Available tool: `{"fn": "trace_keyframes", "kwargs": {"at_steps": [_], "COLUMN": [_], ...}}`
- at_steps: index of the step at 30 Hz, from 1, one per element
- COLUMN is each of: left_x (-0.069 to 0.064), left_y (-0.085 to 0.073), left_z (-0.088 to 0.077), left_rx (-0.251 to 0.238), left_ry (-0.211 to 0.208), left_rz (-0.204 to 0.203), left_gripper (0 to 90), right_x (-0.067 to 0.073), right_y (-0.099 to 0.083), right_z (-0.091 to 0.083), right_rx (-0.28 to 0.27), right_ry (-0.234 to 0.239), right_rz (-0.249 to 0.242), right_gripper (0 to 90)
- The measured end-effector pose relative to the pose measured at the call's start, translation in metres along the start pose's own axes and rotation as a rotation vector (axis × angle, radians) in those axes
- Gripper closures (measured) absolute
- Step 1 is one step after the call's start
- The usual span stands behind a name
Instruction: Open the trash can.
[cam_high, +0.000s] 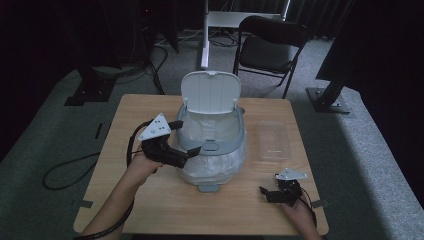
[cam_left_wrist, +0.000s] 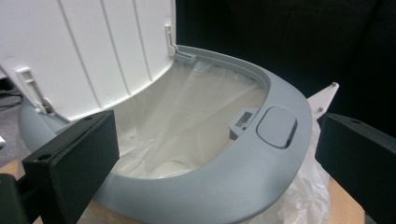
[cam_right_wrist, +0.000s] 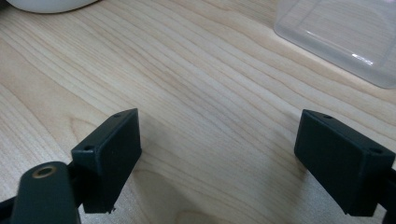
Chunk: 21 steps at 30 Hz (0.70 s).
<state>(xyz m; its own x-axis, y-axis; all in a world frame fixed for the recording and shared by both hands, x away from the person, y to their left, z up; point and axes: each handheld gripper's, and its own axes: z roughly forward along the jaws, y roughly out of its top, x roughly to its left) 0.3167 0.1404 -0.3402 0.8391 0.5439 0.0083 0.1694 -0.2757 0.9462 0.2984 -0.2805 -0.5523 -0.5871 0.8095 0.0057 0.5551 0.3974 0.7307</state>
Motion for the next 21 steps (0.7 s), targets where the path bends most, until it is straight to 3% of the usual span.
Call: {"fn": "trace_keyframes", "kwargs": {"at_steps": [6, 10, 21], "left_x": [0.006, 0.007, 0.018], "left_y": [-0.004, -0.007, -0.028], "left_z": [-0.006, -0.008, -0.018], "left_rx": [-0.012, 0.000, 0.027], "left_ry": [0.001, 0.026, 0.072], "left_rz": [-0.016, -0.005, -0.032], "left_gripper": [0.6, 0.6, 0.6], "right_x": [0.000, 0.000, 0.000], "right_y": [0.000, 0.000, 0.000], "right_z": [0.000, 0.000, 0.000], "right_rx": [0.000, 0.000, 0.000], "right_ry": [0.000, 0.000, 0.000], "right_rz": [0.000, 0.000, 0.000], "right_gripper": [14.0, 14.0, 14.0]}}
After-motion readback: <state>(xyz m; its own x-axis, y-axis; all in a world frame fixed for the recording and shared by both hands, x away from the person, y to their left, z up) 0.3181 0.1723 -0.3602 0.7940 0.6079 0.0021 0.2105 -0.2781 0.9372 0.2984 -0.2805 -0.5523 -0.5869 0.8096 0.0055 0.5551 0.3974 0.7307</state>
